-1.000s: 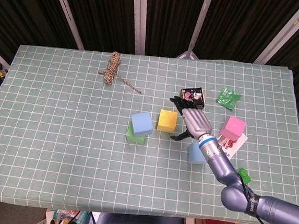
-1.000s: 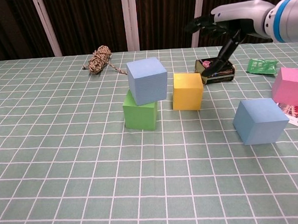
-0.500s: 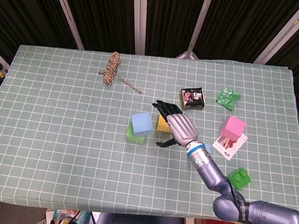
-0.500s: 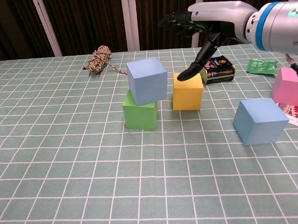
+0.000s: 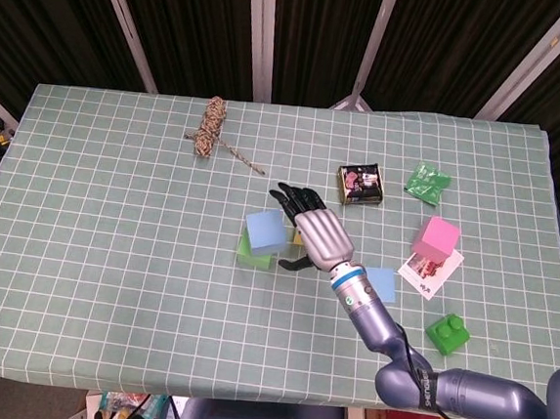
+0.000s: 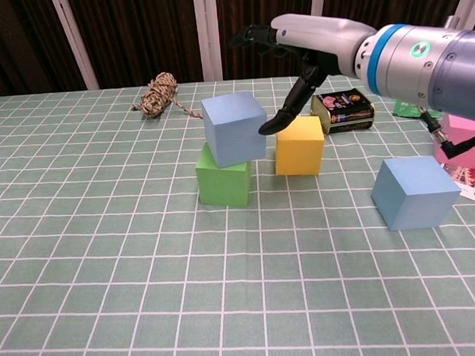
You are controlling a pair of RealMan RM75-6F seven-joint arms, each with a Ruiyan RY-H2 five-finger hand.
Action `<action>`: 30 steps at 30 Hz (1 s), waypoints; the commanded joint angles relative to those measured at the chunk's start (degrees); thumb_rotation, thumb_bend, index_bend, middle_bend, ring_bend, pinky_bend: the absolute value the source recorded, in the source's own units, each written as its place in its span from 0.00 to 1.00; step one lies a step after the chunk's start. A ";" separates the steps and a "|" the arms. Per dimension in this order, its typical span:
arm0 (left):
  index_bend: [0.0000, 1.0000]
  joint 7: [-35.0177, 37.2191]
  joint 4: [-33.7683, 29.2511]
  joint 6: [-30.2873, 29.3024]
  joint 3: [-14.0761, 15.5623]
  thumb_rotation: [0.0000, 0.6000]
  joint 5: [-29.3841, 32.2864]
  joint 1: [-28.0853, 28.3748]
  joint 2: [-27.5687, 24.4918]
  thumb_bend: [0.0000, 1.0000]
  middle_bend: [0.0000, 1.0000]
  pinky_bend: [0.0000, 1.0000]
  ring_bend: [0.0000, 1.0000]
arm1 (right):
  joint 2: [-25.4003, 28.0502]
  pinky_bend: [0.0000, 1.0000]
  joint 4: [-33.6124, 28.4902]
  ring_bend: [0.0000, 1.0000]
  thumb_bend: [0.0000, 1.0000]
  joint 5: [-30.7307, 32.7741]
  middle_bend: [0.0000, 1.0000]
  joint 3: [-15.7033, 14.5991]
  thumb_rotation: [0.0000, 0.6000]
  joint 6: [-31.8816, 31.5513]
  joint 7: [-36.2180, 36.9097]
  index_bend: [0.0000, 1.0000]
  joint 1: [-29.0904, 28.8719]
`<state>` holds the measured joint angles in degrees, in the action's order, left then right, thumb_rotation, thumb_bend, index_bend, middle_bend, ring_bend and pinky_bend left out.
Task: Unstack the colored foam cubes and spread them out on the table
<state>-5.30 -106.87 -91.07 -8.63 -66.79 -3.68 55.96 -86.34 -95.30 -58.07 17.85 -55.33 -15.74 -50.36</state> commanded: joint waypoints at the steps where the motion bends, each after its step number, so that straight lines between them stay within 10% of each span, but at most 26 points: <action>1: 0.15 0.19 0.07 -0.19 -0.15 1.00 0.09 -0.06 -0.04 0.17 0.05 0.00 0.00 | -1.20 0.06 0.37 0.10 0.11 0.85 0.04 -0.22 1.00 -0.40 -1.43 0.10 -0.95; 23: 0.15 1.16 0.26 -0.87 -0.74 1.00 0.55 -0.49 -0.08 0.17 0.06 0.00 0.00 | -8.55 0.06 9.44 0.24 0.11 7.72 0.26 0.42 1.00 -0.10 -8.99 0.22 -6.15; 30: 0.15 1.55 0.29 -0.72 -0.90 1.00 0.79 -0.52 -0.29 0.17 0.06 0.00 0.00 | -9.68 0.08 10.06 0.43 0.11 7.81 0.52 0.42 1.00 -1.15 -9.90 0.37 -6.67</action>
<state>-3.74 -106.58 -91.80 -9.52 -66.01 -4.20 55.67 -95.84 -85.31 -50.13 18.21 -56.25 -25.69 -57.00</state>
